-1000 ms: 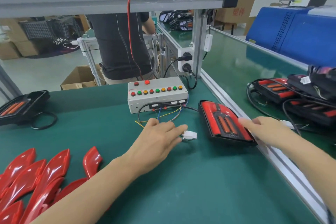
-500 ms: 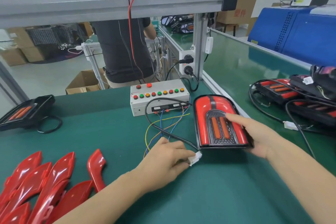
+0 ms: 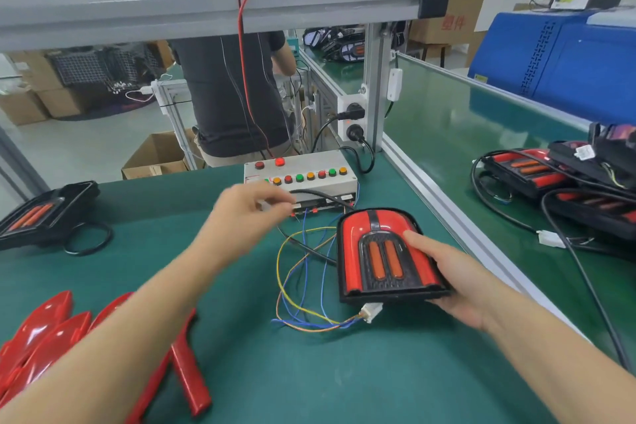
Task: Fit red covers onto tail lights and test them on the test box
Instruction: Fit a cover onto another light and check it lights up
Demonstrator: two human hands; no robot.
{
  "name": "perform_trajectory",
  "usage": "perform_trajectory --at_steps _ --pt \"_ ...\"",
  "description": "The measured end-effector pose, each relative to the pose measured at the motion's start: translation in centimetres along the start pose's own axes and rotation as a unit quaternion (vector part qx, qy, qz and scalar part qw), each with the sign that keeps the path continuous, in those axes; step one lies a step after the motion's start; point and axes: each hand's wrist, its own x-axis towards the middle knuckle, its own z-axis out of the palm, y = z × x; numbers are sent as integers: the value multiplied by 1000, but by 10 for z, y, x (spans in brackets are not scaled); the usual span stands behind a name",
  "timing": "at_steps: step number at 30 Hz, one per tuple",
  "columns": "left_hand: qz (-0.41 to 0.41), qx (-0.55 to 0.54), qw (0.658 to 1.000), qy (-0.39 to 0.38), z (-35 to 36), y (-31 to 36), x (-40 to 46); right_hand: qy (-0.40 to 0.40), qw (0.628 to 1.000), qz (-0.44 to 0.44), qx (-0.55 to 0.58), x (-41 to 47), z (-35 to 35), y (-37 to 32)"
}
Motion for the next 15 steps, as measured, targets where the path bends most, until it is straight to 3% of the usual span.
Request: perform_trajectory --at_steps 2,4,6,10,12,15 --pt "-15 144 989 -5 -6 -17 25 -14 1000 0 -18 -3 2 4" --pt "30 298 951 -72 -3 -29 41 -26 999 2 -18 -6 5 4" --pt "66 373 915 -135 6 -36 47 -35 999 0 17 -8 8 5" --pt "68 410 898 -140 24 -47 39 -31 995 -37 84 -13 9 11" --pt "104 428 893 -92 25 -50 33 -22 993 -62 101 -13 7 16" --pt "117 382 917 -10 23 -50 28 -15 990 -84 116 -15 8 19"
